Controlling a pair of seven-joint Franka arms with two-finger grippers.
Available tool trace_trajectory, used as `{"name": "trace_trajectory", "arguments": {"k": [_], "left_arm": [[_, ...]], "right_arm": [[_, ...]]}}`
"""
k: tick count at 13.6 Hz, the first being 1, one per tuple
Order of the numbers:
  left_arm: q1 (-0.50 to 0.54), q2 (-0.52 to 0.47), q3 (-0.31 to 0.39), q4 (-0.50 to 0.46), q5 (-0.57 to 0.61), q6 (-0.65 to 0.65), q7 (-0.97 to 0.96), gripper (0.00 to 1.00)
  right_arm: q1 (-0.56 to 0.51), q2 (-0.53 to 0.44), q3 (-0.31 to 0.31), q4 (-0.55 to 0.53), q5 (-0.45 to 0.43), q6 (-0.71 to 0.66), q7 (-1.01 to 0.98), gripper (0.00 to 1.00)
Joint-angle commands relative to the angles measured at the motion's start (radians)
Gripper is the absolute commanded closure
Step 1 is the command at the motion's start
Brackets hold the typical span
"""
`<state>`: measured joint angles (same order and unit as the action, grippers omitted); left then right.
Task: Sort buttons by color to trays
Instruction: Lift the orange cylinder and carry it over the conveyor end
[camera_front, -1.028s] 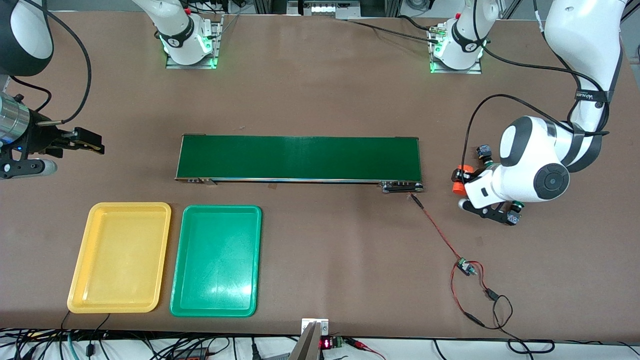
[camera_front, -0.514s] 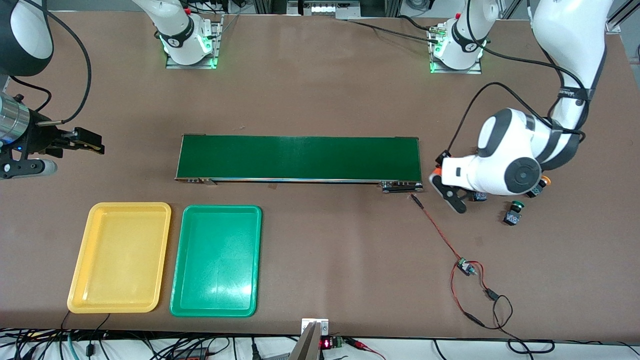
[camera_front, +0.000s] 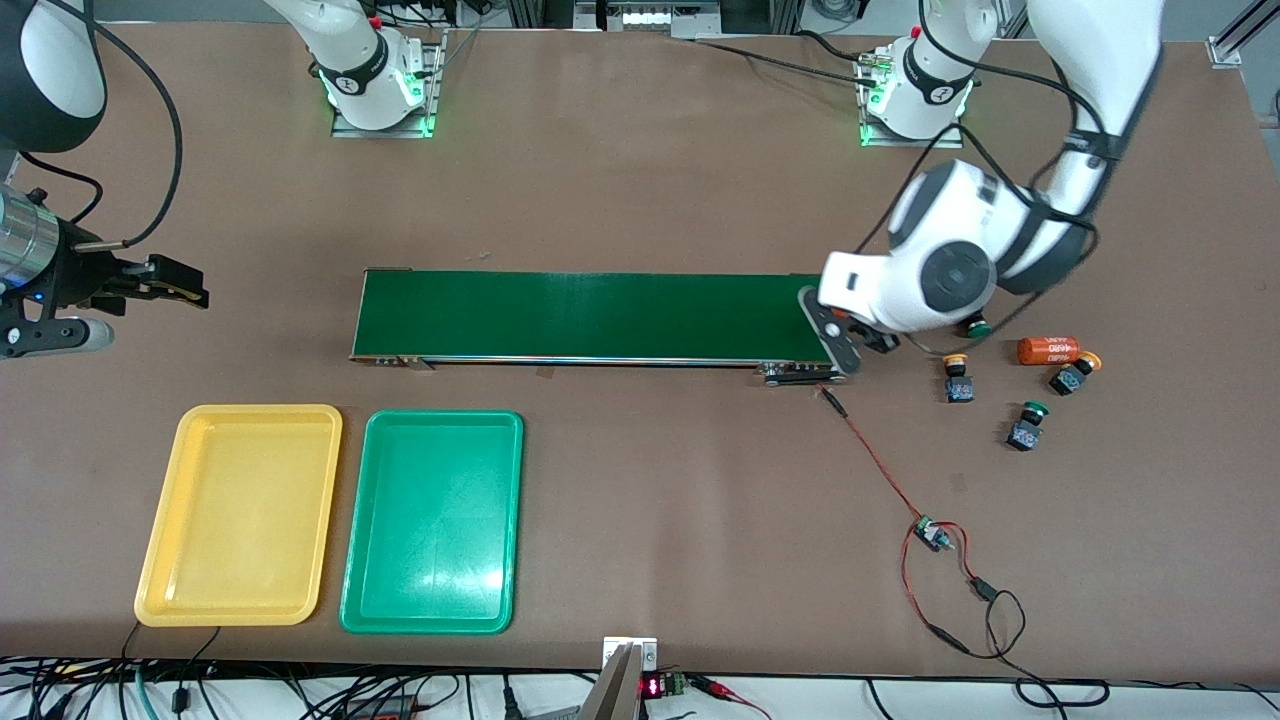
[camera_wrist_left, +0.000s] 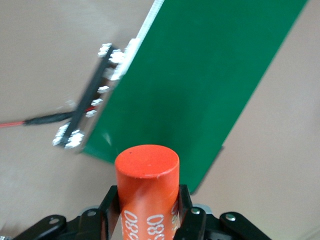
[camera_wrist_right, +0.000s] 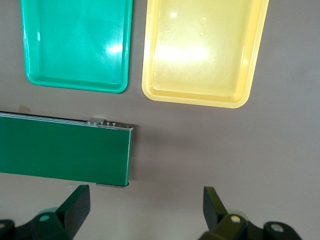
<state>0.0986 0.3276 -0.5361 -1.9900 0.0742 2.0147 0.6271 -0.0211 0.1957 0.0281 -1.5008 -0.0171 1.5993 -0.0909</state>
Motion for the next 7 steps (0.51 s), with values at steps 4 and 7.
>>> {"name": "trace_trajectory", "arguments": {"k": [4,7], "left_arm": [[-0.002,-0.022,-0.045,-0.065,0.047,0.084,0.226,1.0],[-0.014,0.007,-0.044,-0.062,0.083,0.133,0.233,1.0]], "right_arm": [[0.003,0.002,0.001,0.017,-0.01,-0.016,-0.007,0.0],[0.003,0.002,0.001,0.017,-0.01,-0.016,-0.007,0.0]]}}
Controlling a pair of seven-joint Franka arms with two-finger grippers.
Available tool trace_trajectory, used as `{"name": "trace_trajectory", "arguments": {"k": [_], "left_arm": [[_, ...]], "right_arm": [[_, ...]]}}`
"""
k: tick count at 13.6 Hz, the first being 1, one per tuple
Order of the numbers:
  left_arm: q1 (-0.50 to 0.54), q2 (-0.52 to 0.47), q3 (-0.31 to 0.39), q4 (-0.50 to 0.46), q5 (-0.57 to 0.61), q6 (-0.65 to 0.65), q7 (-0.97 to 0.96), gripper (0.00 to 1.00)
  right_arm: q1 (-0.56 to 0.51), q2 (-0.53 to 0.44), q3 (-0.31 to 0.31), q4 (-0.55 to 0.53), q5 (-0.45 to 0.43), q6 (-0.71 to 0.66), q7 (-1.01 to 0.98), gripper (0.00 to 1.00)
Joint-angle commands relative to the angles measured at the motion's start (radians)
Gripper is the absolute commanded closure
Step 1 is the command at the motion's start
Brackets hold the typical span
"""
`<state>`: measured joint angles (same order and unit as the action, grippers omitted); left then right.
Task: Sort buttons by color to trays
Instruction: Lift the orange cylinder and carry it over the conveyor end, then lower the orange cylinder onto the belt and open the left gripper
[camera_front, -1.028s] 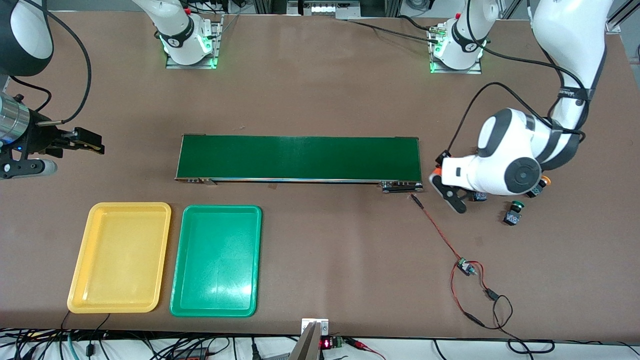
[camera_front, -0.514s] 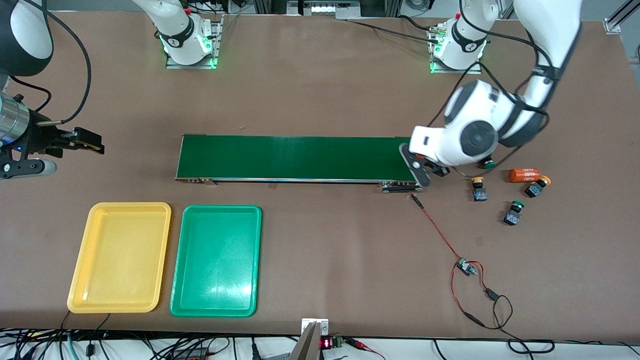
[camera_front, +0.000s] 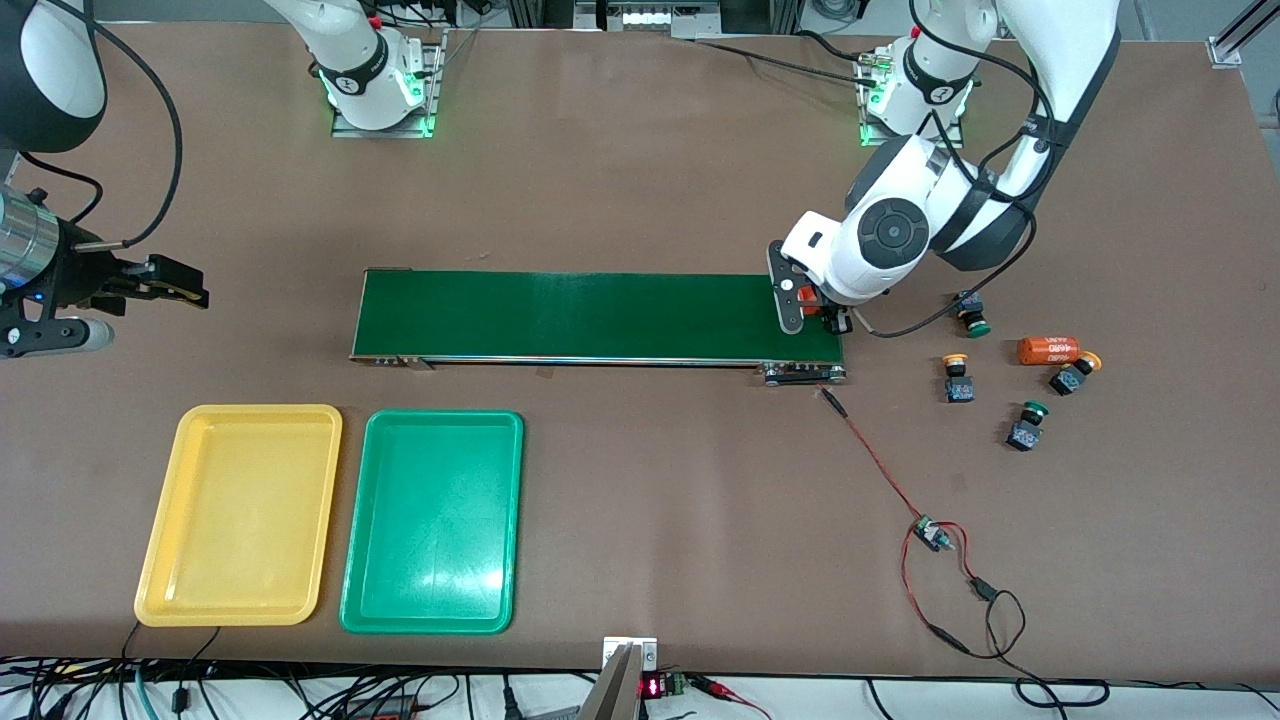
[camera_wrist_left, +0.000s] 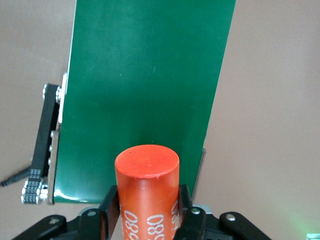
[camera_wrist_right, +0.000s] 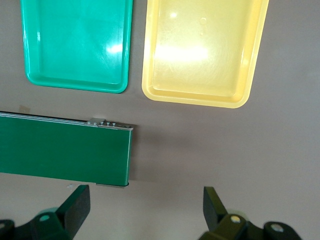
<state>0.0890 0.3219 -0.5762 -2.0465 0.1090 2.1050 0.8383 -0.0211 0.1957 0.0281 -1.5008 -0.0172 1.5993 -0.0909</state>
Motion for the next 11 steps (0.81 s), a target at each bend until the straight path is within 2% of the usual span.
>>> {"name": "trace_trajectory", "arguments": {"k": [1,4,11], "left_arm": [[-0.005,0.04,-0.004,-0.003,0.096,0.07,0.022,1.0],[-0.017,0.081,-0.004,0.003,0.132,0.107,-0.005,1.0],[-0.06,0.083,-0.002,0.003,0.135,0.101,-0.062,1.0]], "right_arm": [[0.004,0.002,0.001,0.017,-0.012,-0.015,-0.007,0.0],[0.003,0.002,0.001,0.016,-0.012,-0.015,-0.007,0.0],[0.0,0.002,0.001,0.017,-0.012,-0.013,-0.009,0.0]]}}
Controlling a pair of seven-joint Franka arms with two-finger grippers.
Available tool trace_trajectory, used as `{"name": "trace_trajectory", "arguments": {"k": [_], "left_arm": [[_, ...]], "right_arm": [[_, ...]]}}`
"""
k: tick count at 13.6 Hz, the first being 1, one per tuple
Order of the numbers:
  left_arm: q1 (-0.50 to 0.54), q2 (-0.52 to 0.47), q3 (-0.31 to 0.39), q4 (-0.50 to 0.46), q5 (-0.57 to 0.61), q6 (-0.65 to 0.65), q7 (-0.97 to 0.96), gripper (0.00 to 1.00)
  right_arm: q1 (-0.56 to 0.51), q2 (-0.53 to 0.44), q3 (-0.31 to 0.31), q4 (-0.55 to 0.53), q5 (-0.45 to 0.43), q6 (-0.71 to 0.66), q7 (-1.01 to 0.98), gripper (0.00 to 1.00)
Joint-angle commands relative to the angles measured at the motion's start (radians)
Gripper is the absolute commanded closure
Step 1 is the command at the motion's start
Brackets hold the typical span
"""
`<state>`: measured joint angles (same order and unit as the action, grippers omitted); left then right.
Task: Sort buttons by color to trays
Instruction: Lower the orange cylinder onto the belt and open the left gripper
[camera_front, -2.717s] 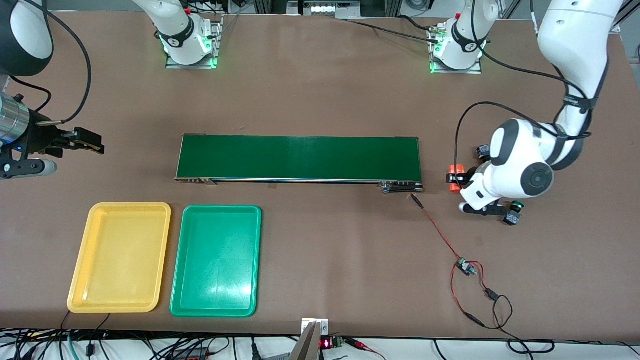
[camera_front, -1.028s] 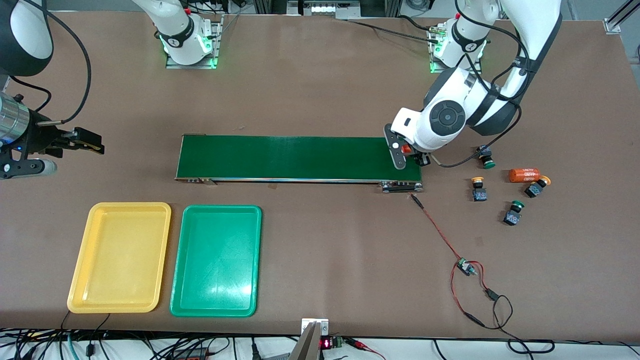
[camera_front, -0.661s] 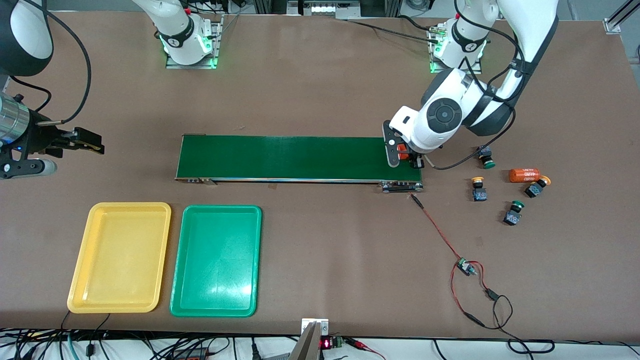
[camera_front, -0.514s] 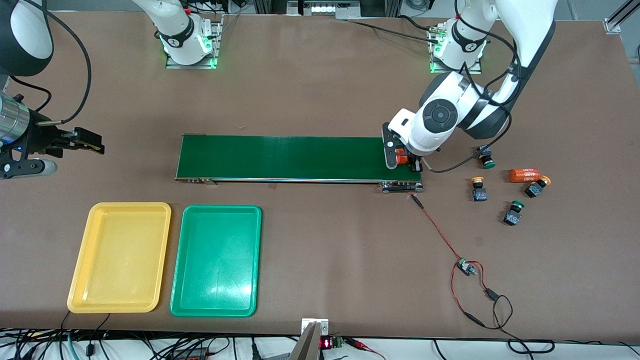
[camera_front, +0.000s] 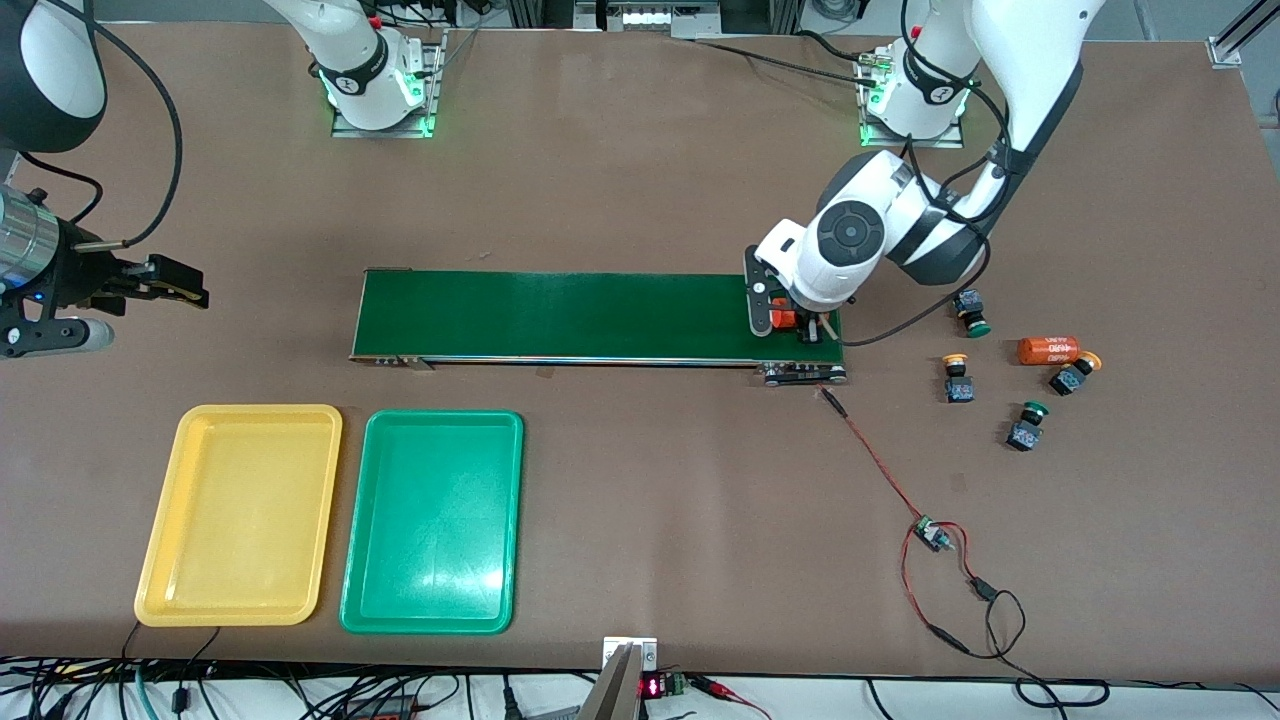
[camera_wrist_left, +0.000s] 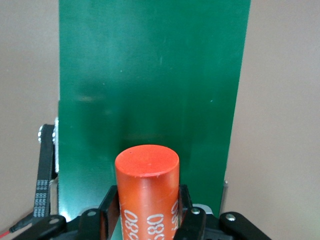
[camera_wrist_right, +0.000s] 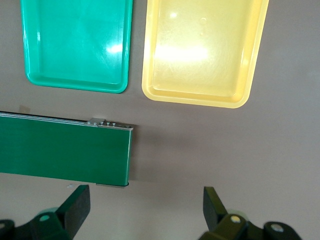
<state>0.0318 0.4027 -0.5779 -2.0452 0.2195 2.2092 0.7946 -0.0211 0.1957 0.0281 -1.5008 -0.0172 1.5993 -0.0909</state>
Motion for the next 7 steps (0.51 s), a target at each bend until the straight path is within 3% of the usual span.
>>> {"name": "trace_trajectory", "arguments": {"k": [1,3,7], "left_arm": [[-0.001,0.008,0.0,0.002,0.024,-0.005,-0.02,0.88],[0.016,0.015,0.0,0.0,0.024,-0.006,-0.026,0.01],[0.02,-0.024,-0.006,0.006,0.015,-0.051,-0.034,0.0]], "right_arm": [[0.001,0.002,0.001,0.017,-0.012,-0.015,-0.009,0.0],[0.0,0.002,0.001,0.017,-0.012,-0.015,-0.009,0.0],[0.0,0.002,0.001,0.017,-0.012,-0.013,-0.009,0.0]]}}
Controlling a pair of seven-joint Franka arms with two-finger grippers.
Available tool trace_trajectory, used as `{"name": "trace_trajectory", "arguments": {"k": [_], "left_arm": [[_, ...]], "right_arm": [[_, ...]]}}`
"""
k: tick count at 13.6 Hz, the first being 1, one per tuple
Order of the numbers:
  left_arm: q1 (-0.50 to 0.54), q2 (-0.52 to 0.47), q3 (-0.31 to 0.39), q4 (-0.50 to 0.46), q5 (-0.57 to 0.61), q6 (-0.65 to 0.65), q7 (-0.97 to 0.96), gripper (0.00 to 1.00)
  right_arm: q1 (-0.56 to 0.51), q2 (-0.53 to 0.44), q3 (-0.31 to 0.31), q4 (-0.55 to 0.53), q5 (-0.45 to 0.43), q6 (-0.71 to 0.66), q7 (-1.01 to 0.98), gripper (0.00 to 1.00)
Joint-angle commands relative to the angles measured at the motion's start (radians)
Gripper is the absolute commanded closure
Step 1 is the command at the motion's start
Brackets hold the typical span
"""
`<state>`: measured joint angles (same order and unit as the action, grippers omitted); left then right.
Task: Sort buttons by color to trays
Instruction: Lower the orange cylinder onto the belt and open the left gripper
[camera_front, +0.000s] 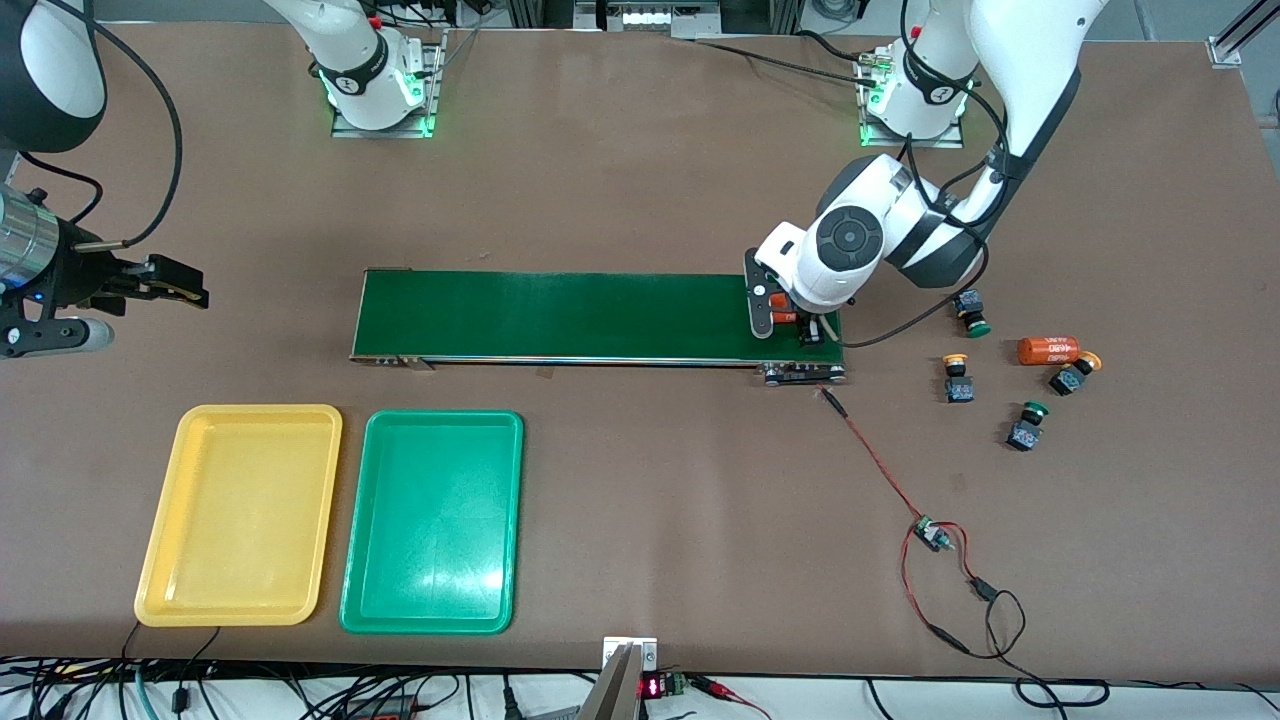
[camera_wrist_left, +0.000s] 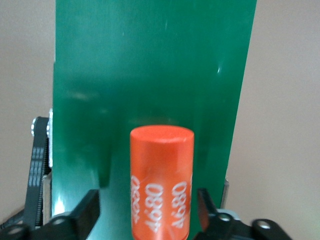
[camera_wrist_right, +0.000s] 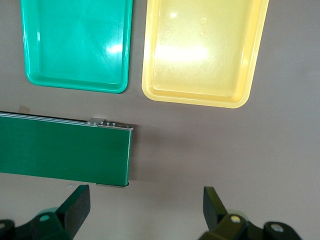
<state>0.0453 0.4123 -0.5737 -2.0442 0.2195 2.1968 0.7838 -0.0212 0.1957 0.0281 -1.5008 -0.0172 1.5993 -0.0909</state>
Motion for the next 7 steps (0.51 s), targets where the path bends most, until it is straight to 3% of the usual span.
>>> {"name": "trace_trajectory", "arguments": {"k": [1,4,7], "left_arm": [[0.011,-0.047,-0.012,0.027,0.009,-0.076,-0.021,0.0],[0.028,-0.052,-0.015,0.181,-0.015,-0.28,-0.017,0.0],[0.128,0.008,-0.015,0.268,-0.019,-0.333,-0.021,0.0]], "right_arm": [[0.0,0.002,0.001,0.017,-0.012,-0.013,-0.009,0.0],[0.0,0.002,0.001,0.016,-0.012,-0.015,-0.009,0.0],[0.001,0.002,0.001,0.017,-0.01,-0.015,-0.007,0.0]]}}
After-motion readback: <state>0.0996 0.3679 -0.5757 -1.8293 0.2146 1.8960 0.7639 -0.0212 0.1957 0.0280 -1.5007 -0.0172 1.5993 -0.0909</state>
